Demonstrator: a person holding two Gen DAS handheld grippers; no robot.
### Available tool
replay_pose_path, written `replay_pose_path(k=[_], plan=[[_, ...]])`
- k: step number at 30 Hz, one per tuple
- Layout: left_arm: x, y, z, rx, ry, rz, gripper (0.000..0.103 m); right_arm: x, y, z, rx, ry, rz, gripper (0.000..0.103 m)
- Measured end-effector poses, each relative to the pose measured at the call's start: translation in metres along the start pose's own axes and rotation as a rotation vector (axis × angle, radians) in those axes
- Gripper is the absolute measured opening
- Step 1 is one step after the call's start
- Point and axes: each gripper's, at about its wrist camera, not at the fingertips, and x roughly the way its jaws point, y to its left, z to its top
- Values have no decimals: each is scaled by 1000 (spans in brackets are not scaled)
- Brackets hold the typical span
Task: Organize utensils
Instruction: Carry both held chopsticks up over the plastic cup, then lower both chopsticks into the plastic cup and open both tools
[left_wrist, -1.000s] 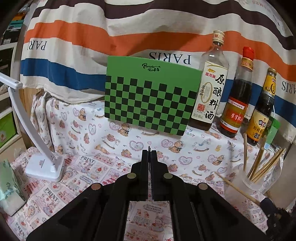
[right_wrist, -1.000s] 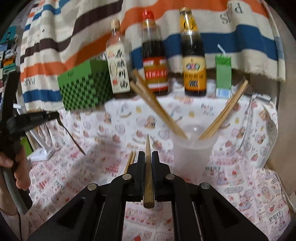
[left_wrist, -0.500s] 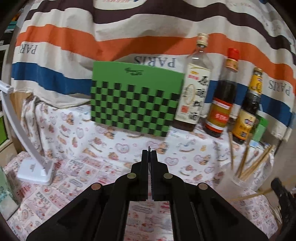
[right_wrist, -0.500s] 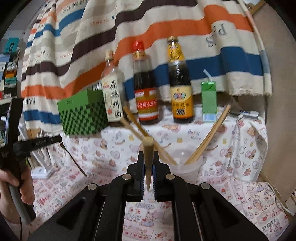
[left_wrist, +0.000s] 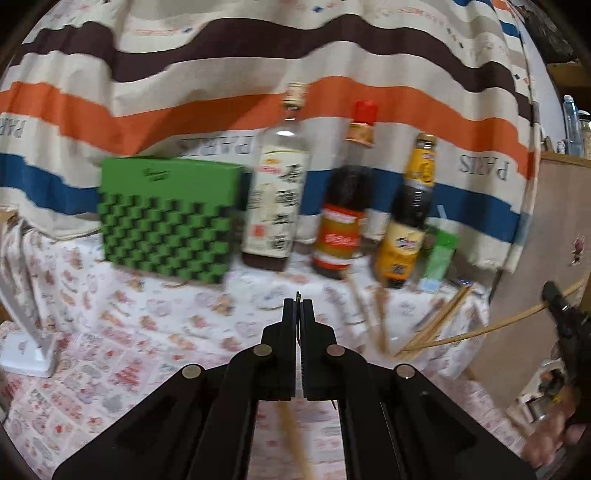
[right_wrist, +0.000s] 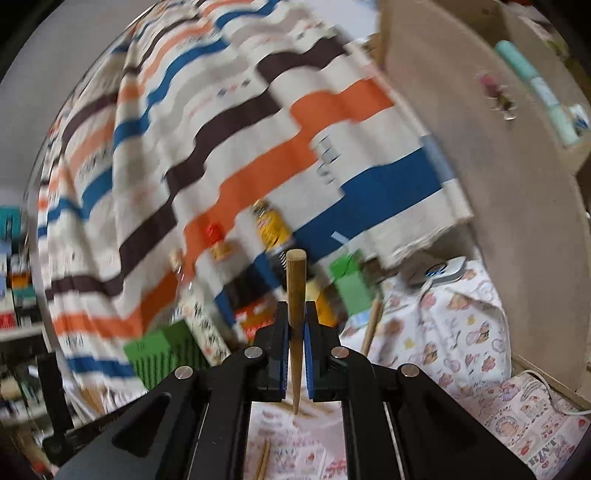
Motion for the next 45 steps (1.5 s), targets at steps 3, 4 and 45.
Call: replay_pose_path(k=[3, 4, 45], plan=[[8, -25, 12, -5, 22, -47, 1, 1, -14, 2, 16, -32, -20, 8], [11, -33, 16, -16, 21, -45, 1, 4, -18, 1, 2, -30, -46, 8], [17, -52, 4, 168, 4, 25, 45, 102, -50, -66, 87, 475, -38, 65]])
